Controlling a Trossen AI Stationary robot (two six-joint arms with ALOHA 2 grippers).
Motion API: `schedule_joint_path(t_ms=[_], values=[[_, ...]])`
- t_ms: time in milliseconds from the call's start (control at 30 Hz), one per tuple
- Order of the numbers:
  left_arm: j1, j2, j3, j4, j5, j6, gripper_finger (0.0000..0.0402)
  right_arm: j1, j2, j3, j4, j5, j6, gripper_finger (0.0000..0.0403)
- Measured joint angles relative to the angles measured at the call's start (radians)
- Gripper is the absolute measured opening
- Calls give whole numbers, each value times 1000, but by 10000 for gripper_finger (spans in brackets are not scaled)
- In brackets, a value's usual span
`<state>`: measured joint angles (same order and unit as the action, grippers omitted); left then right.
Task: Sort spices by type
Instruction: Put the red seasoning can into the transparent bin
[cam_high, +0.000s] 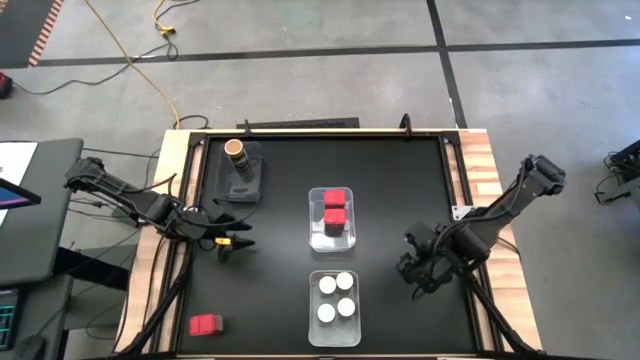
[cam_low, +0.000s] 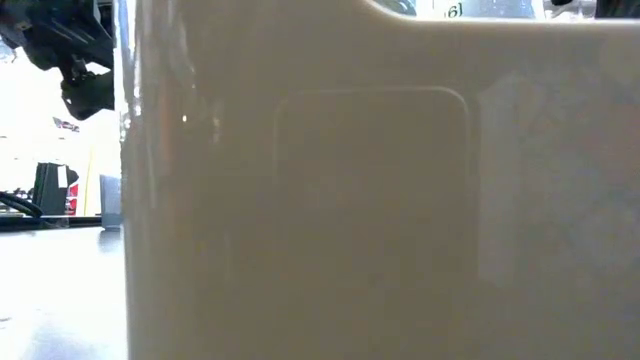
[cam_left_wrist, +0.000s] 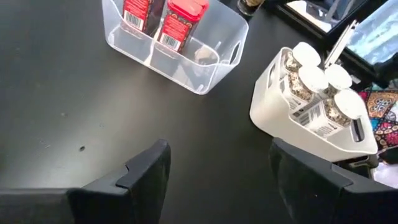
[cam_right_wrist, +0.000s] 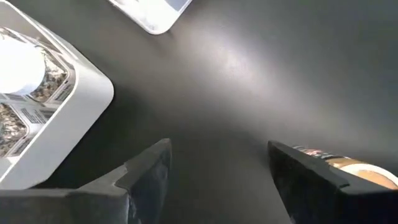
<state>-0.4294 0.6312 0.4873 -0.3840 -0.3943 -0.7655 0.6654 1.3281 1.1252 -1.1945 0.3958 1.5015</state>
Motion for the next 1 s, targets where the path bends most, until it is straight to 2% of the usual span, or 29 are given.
schedule_joint_path(t_ms=[167, 333, 533, 833, 1000], values=[[0, 60, 49, -42, 0, 6, 261, -43, 0, 0, 1, 0, -76, 292], [0, 172, 173, -135, 6, 43, 261, -83, 0, 0, 0, 0, -131, 292], [-36, 304, 322, -261, 57, 45, 261, -122, 0, 0, 0, 0, -175, 292], [-94, 446, 362, -363, 356, -9, 261, -173, 1, 0, 2, 0, -258, 292], [-158, 523, 381, -452, 389, -118, 261, -199, 1, 0, 2, 0, -284, 292]])
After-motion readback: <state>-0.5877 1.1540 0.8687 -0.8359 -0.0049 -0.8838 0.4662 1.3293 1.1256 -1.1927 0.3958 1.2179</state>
